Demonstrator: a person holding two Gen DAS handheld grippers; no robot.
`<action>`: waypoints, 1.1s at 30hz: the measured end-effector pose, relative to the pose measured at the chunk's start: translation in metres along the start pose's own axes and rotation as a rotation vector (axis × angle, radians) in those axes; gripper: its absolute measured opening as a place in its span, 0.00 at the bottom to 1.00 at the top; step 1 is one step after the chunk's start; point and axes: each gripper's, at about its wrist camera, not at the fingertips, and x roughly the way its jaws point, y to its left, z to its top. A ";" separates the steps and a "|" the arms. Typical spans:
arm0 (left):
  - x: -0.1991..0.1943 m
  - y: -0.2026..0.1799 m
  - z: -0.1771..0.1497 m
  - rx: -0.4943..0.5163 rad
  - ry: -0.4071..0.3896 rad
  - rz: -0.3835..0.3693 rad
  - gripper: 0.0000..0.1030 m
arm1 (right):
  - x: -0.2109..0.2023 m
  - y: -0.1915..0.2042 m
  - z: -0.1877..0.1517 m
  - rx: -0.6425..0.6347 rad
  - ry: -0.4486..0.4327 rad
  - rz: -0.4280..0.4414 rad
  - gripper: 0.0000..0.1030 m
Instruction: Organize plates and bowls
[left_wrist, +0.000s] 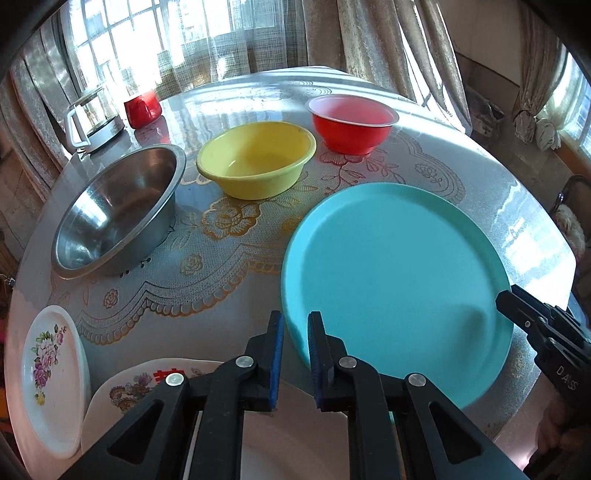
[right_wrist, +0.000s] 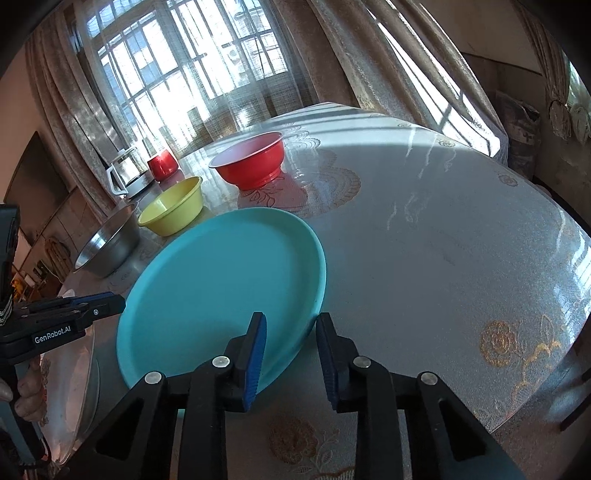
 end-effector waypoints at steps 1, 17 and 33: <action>0.003 0.002 0.002 -0.005 0.006 0.004 0.10 | 0.002 0.001 0.001 -0.001 0.002 0.006 0.25; 0.017 0.034 0.008 -0.090 -0.002 0.076 0.09 | 0.021 0.034 0.008 -0.084 0.024 0.013 0.24; -0.027 0.058 -0.017 -0.235 -0.106 0.046 0.09 | 0.022 0.045 0.006 -0.125 0.030 -0.043 0.27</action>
